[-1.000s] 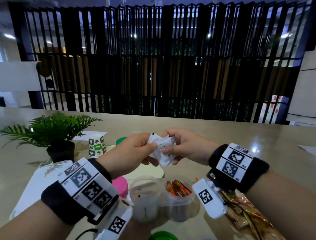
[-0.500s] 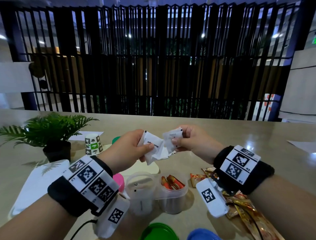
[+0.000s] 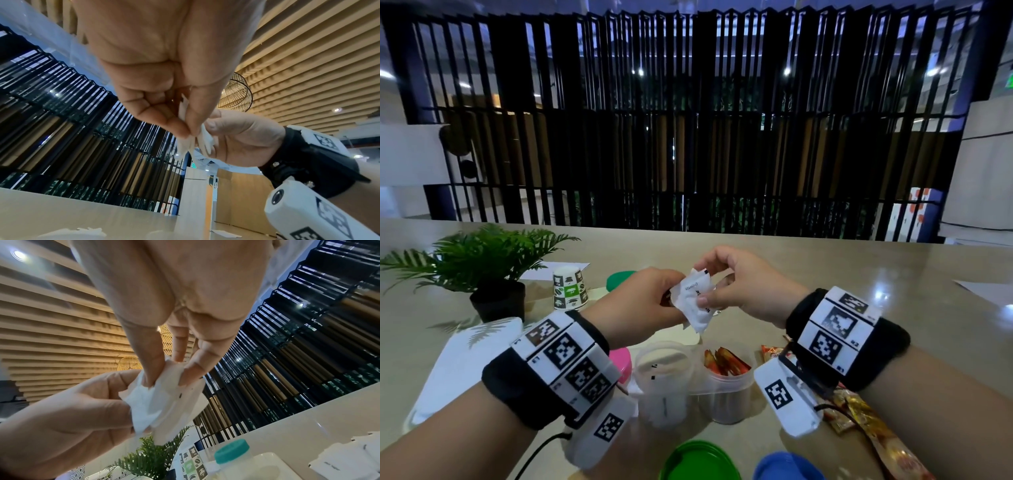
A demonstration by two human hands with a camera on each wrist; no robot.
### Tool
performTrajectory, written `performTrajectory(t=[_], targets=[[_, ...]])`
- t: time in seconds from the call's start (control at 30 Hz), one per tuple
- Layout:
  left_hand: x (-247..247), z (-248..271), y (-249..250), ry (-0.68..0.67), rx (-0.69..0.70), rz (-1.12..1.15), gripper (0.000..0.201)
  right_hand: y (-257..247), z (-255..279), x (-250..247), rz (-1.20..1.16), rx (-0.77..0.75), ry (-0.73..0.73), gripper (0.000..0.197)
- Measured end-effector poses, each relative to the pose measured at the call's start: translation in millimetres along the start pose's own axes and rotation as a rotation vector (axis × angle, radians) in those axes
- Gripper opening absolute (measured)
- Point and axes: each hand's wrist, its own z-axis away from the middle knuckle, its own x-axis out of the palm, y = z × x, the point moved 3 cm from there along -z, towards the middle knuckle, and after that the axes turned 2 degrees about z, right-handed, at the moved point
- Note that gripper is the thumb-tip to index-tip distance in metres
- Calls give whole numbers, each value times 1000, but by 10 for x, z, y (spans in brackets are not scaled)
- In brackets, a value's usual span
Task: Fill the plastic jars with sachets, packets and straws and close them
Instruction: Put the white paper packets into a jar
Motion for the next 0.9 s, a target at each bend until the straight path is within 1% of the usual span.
performTrajectory(t=[0.07,0.13,0.17,0.27,0.3,0.37,0.4,0.43,0.47,0.53,0.57,0.67,0.7,0.8,0.9], targets=[[-16,3,-12,15,30,11,10,28,-36,8,-13,12,-29,38],[-29,6,-33,65,38,28,5,53,-70,15,-27,20,-34,30],[-31,4,-60,93,37,71,8,75,-89,16,-46,28,-24,28],[-40,-6,-162,194,12,239,27,122,-115,46,-200,76,-17,28],[-44,1,-174,236,6,265,28,129,-117,62,-259,88,-20,26],[-41,17,-182,291,-2,367,21,143,-125,86,-362,93,-14,23],[-28,39,-148,284,-5,459,20,143,-126,99,-404,87,-4,22],[5,57,-132,247,-18,543,23,146,-131,106,-437,85,15,21],[49,75,-107,188,-35,593,32,139,-132,114,-462,83,30,20],[152,87,-98,85,-62,573,50,121,-131,136,-485,73,45,17],[188,84,-97,73,-57,549,51,111,-123,154,-490,69,46,16],[211,56,-107,115,-78,514,36,114,-94,214,-464,69,47,18],[214,47,-119,109,-82,504,32,122,-86,228,-438,65,46,19],[204,38,-157,38,-83,410,25,114,-80,237,-324,50,28,22],[200,30,-159,-27,-64,414,20,109,-84,246,-231,45,30,25]])
